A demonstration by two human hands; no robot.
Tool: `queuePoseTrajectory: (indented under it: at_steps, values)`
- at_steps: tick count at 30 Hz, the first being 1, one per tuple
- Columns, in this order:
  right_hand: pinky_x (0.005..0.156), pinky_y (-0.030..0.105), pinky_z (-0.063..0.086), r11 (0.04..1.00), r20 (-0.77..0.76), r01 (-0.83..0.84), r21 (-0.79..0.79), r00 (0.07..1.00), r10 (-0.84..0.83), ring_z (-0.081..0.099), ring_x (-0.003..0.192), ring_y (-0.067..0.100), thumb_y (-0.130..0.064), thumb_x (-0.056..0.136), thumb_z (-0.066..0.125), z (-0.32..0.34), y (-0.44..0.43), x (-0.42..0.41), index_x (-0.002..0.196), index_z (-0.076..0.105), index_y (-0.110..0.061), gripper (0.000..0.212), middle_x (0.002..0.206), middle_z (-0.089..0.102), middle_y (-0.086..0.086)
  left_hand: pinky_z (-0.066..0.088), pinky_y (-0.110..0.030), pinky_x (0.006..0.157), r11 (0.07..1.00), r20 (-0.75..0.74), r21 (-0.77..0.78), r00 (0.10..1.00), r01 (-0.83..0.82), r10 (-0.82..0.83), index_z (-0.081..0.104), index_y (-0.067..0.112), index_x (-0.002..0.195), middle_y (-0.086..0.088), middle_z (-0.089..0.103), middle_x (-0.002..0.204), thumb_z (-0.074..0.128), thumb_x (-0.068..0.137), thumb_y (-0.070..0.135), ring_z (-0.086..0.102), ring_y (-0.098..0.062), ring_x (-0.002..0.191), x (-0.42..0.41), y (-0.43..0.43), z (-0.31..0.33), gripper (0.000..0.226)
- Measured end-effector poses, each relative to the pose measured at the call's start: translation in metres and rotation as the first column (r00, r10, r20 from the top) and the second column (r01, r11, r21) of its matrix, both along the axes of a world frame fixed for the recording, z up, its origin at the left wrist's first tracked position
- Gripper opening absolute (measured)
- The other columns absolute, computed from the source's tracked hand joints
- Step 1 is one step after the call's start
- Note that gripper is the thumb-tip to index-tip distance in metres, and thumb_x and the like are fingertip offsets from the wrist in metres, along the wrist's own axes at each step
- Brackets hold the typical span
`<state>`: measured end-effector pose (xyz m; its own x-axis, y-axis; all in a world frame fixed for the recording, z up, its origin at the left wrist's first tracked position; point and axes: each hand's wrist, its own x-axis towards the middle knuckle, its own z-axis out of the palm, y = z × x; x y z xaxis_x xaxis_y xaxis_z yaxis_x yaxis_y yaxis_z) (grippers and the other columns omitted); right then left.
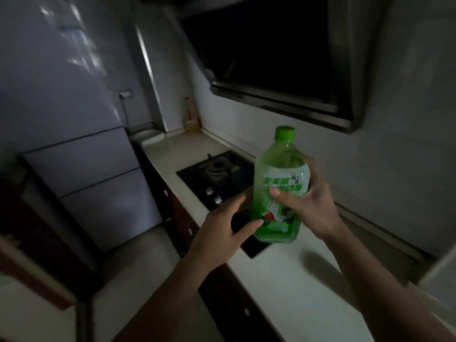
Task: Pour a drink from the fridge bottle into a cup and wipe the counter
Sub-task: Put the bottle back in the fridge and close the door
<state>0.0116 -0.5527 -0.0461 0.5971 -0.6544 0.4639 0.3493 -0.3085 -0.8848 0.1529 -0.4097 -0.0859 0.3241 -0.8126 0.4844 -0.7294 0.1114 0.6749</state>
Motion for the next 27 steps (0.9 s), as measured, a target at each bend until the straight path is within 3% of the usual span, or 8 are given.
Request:
queuePoseTrajectory:
  at_steps: [5, 10, 15, 20, 24, 27]
  values:
    - [0.070, 0.035, 0.060, 0.994, 0.000, -0.107, -0.023, 0.994, 0.107, 0.072, 0.094, 0.027, -0.002, 0.068, 0.078, 0.001, 0.069, 0.096, 0.129, 0.048, -0.014, 0.069, 0.109, 0.071, 0.011, 0.054, -0.017, 0.084, 0.996, -0.008, 0.021, 0.996, -0.089, 0.089, 0.044, 0.039, 0.140, 0.022, 0.064, 0.121, 0.066, 0.089, 0.044, 0.060, 0.013, 0.105, 0.078, 0.075, 0.007, 0.056]
    - [0.071, 0.032, 0.060, 0.985, -0.018, -0.169, -0.020, 0.986, 0.168, 0.072, 0.096, 0.021, -0.009, 0.065, 0.081, 0.000, 0.127, 0.187, 0.125, 0.052, -0.021, 0.068, 0.108, 0.073, 0.000, 0.055, -0.025, 0.084, 0.973, 0.108, 0.051, 0.970, -0.225, 0.218, 0.050, 0.034, 0.134, 0.013, 0.068, 0.117, 0.059, 0.089, 0.054, 0.063, 0.004, 0.103, 0.156, 0.139, 0.007, 0.051]
    - [0.074, 0.033, 0.059, 0.963, -0.007, -0.269, -0.004, 0.963, 0.269, 0.070, 0.101, 0.021, -0.009, 0.064, 0.081, 0.004, 0.163, 0.277, 0.132, 0.050, -0.012, 0.074, 0.110, 0.072, 0.003, 0.057, -0.031, 0.083, 0.942, 0.102, 0.076, 0.942, -0.327, 0.318, 0.056, 0.027, 0.127, 0.009, 0.070, 0.114, 0.056, 0.088, 0.058, 0.066, -0.004, 0.099, 0.231, 0.183, 0.014, 0.050]
    - [0.077, 0.032, 0.059, 0.930, -0.018, -0.361, -0.063, 0.932, 0.361, 0.069, 0.102, 0.018, -0.012, 0.067, 0.081, -0.002, 0.170, 0.373, 0.127, 0.053, -0.018, 0.067, 0.114, 0.070, 0.002, 0.053, -0.023, 0.081, 0.836, 0.162, 0.178, 0.853, -0.520, 0.496, 0.056, 0.032, 0.124, 0.011, 0.067, 0.116, 0.055, 0.087, 0.063, 0.064, -0.005, 0.099, 0.295, 0.204, 0.013, 0.048]
    - [0.076, 0.023, 0.057, 0.879, -0.009, -0.452, -0.155, 0.890, 0.456, 0.068, 0.103, 0.009, 0.006, 0.069, 0.081, -0.002, 0.166, 0.464, 0.121, 0.055, -0.026, 0.066, 0.112, 0.069, -0.012, 0.049, -0.026, 0.083, 0.731, 0.282, 0.211, 0.757, -0.649, 0.590, 0.057, 0.030, 0.127, 0.008, 0.064, 0.124, 0.054, 0.091, 0.057, 0.062, -0.012, 0.106, 0.355, 0.207, 0.026, 0.046]
    - [0.076, 0.022, 0.057, 0.825, -0.016, -0.545, -0.152, 0.836, 0.549, 0.067, 0.103, 0.008, -0.002, 0.069, 0.084, 0.007, 0.160, 0.527, 0.123, 0.055, -0.025, 0.065, 0.112, 0.069, -0.015, 0.050, -0.022, 0.079, 0.657, 0.276, 0.213, 0.689, -0.724, 0.670, 0.052, 0.038, 0.131, 0.014, 0.067, 0.119, 0.055, 0.087, 0.062, 0.066, -0.005, 0.094, 0.405, 0.206, 0.035, 0.050]
